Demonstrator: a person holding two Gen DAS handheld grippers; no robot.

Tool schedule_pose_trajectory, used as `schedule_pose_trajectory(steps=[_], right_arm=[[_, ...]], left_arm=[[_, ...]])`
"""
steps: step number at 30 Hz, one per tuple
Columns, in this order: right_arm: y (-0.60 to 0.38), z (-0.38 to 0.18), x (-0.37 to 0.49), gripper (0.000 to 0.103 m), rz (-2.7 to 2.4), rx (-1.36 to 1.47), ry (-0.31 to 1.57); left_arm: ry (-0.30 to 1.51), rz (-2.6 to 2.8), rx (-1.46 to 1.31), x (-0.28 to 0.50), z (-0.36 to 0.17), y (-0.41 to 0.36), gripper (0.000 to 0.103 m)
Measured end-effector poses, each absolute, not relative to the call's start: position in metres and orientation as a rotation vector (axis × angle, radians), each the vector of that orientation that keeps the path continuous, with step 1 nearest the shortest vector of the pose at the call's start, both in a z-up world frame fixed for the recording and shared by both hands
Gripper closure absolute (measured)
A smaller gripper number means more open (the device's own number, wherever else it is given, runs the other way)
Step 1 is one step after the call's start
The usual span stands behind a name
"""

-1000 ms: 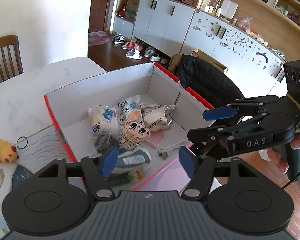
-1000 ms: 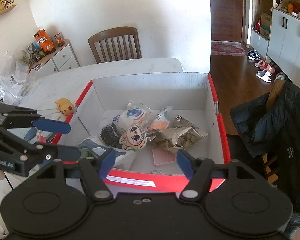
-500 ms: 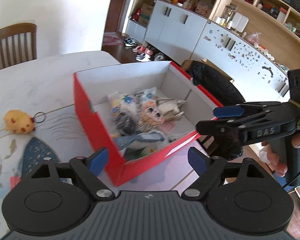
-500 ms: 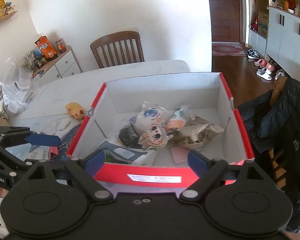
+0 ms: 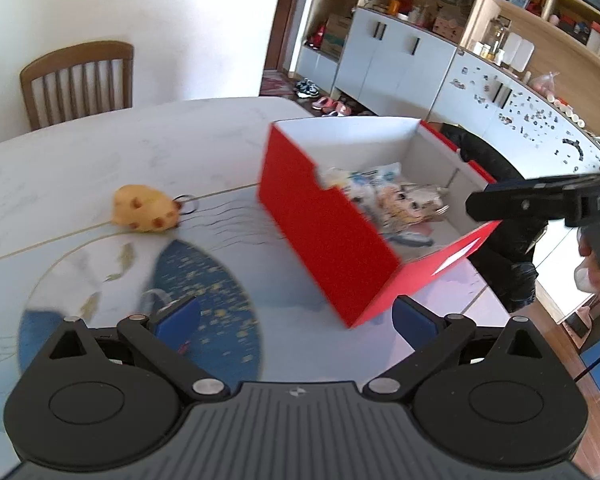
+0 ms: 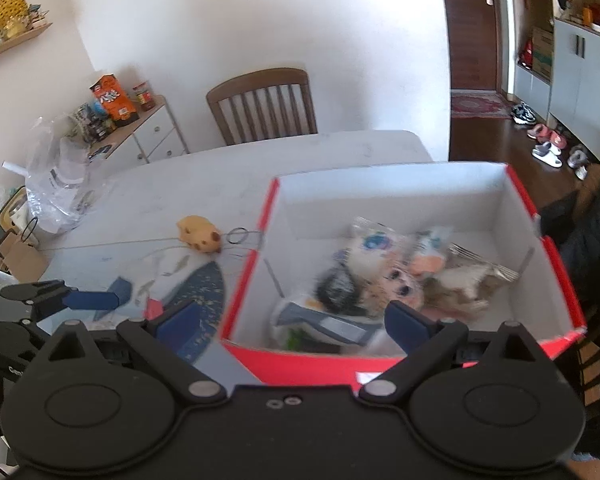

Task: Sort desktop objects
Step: 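Move both tools back over the pink binder clip and pig toy on the table, then grasp the pink binder clip with left tool while right tool grasps the yellow pig toy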

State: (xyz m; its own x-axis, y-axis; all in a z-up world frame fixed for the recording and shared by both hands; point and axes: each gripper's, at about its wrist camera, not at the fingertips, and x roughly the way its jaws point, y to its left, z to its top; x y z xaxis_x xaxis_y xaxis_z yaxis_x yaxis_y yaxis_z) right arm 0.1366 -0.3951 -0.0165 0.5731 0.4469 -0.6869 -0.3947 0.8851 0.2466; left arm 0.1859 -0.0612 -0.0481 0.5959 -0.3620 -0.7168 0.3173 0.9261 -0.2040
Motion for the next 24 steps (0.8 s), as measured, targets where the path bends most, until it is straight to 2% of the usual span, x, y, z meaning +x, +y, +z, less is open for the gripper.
schedule_pose_trajectory(steps=[12, 24], right_arm=[[-0.303, -0.012, 0.159, 0.004, 0.551, -0.01, 0.815], [-0.22, -0.032, 0.197, 0.004, 0.623, -0.138, 0.859]], left_arm=[[0.855, -0.403, 0.003, 0.193, -0.068, -0.001, 0.001], [0.853, -0.471, 0.09, 0.216, -0.102, 0.018, 0.001]])
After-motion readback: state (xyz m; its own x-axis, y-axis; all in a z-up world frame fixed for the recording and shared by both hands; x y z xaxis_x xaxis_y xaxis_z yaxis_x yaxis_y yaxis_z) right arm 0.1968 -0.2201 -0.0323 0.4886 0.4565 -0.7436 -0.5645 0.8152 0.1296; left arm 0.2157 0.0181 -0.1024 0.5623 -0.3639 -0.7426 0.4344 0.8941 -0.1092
